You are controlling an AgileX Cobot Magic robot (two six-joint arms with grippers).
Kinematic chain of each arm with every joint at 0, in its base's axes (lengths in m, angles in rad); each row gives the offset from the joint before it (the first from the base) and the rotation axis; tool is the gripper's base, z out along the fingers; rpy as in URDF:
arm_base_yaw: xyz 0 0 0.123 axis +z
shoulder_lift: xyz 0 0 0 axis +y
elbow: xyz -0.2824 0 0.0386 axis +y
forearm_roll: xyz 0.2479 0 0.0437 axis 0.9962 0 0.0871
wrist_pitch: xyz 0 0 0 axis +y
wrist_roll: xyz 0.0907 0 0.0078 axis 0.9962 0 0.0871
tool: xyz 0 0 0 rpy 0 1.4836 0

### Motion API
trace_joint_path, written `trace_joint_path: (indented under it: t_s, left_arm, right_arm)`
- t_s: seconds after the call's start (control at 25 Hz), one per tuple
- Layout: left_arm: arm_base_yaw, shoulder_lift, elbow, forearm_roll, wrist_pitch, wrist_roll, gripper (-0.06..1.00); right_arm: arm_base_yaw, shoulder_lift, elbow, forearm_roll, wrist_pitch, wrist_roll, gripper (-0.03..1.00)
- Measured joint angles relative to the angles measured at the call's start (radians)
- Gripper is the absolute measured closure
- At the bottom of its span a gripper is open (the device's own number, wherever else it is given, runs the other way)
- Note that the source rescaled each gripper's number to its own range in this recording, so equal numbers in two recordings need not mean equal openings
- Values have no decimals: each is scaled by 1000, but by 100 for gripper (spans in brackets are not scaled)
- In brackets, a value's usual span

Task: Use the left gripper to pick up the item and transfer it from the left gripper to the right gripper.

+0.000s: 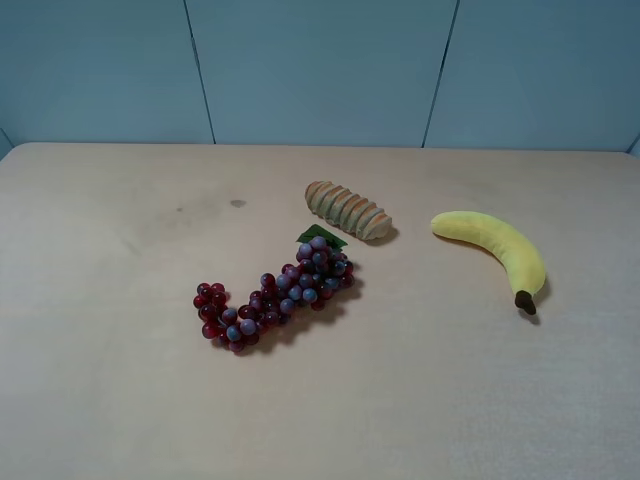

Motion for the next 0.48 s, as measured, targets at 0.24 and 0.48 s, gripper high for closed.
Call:
trace_joint_path:
  t_s: [0.24,0.48]
  left_arm:
    - [0,0,0,0,0,0,-5]
    - [0,0,0,0,0,0,-5]
  right_arm:
    - [-10,0,0,0,0,0,-3]
    - [-58,0,0,0,0,0,-3]
